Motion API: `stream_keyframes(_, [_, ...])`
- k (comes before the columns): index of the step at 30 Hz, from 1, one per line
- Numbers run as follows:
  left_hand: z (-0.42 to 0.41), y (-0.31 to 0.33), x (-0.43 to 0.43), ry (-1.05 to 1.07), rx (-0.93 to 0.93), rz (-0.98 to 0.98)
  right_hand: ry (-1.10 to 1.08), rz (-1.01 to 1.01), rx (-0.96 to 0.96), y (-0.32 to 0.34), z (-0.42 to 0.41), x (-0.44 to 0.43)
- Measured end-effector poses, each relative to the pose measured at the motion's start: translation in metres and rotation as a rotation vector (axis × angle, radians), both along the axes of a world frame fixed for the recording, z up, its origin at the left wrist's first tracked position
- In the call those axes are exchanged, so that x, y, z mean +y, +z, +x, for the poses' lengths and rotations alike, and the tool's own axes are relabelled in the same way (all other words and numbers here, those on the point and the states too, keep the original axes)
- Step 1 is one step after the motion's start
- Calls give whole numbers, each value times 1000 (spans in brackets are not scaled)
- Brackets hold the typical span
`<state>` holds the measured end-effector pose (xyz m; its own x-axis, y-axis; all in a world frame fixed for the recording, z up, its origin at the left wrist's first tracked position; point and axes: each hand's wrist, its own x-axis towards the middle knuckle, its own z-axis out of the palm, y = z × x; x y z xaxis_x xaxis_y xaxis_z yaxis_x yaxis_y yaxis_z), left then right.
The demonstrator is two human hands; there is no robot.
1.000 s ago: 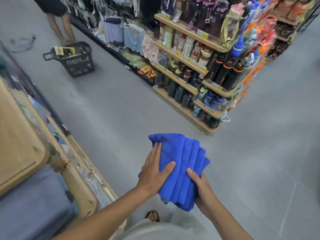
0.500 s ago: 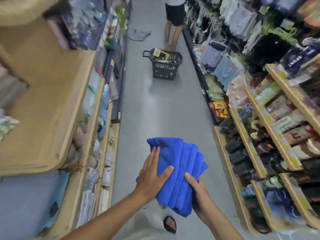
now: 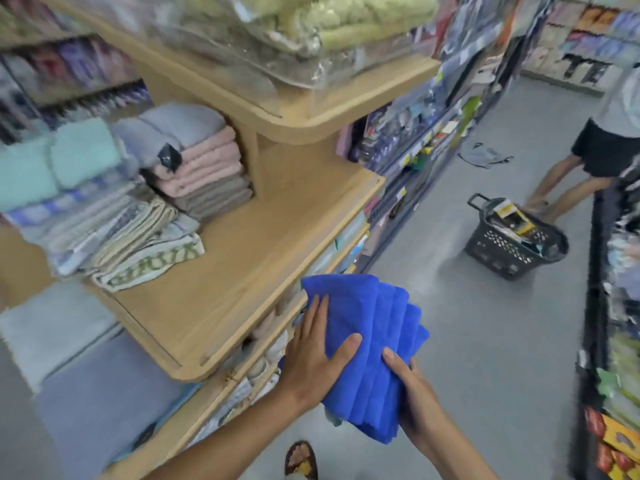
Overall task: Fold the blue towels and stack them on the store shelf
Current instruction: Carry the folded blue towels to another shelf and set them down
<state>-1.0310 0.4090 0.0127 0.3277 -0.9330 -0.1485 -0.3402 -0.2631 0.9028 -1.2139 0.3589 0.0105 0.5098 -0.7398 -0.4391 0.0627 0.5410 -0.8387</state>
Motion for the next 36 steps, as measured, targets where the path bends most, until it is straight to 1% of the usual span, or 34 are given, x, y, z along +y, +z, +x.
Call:
stream_keyframes(4, [28,53,-38,168,-122,-40,201,-61,-50,40,41,-68])
stream_keyframes(8, [65,102,-63,387,-234,13,382,-38,-126,75,104,-133])
stream_keyframes(10, [84,120,-72,518,-235,46,504,-10,-154,89,142,-159])
stream_keyframes(13, [112,142,-81,707,-175,97,676,48,-163,105,198,-185])
stream_keyframes(16, [128,156,-81,850,-150,130,798,180,-168,109,240,-197])
stream_keyframes(19, [135,161,-82,949,-208,194,867,306,-202,103,275,-207])
stream_keyframes(22, [144,152,-91,1009,-238,242,981,488,-237,89,301,-222])
stream_keyframes(24, [149,136,-98,993,-212,301,1051,466,-162,70,311,-237])
stream_keyframes(26, [150,110,-105,952,-144,303,1108,499,-113,50,314,-256])
stream_keyframes(27, [149,97,-106,959,-121,255,1108,512,-90,40,315,-266])
stream_keyframes(29, [152,80,-99,1089,-97,74,1059,480,-47,31,317,-282])
stream_keyframes(30, [157,76,-91,1189,-55,-8,1043,416,-29,29,319,-287])
stream_keyframes(31, [164,75,-82,1270,45,-64,1031,320,-9,29,319,-290])
stream_keyframes(32, [169,74,-75,1305,204,-92,1018,206,10,30,319,-289])
stream_keyframes(33, [174,73,-71,1285,384,-97,991,115,26,32,319,-287])
stream_keyframes(34, [177,70,-71,1225,552,-95,969,68,33,33,318,-283])
stream_keyframes(35, [177,65,-74,1149,679,-121,949,59,34,35,316,-278])
stream_keyframes(36, [176,60,-78,1075,760,-169,928,60,41,35,314,-273])
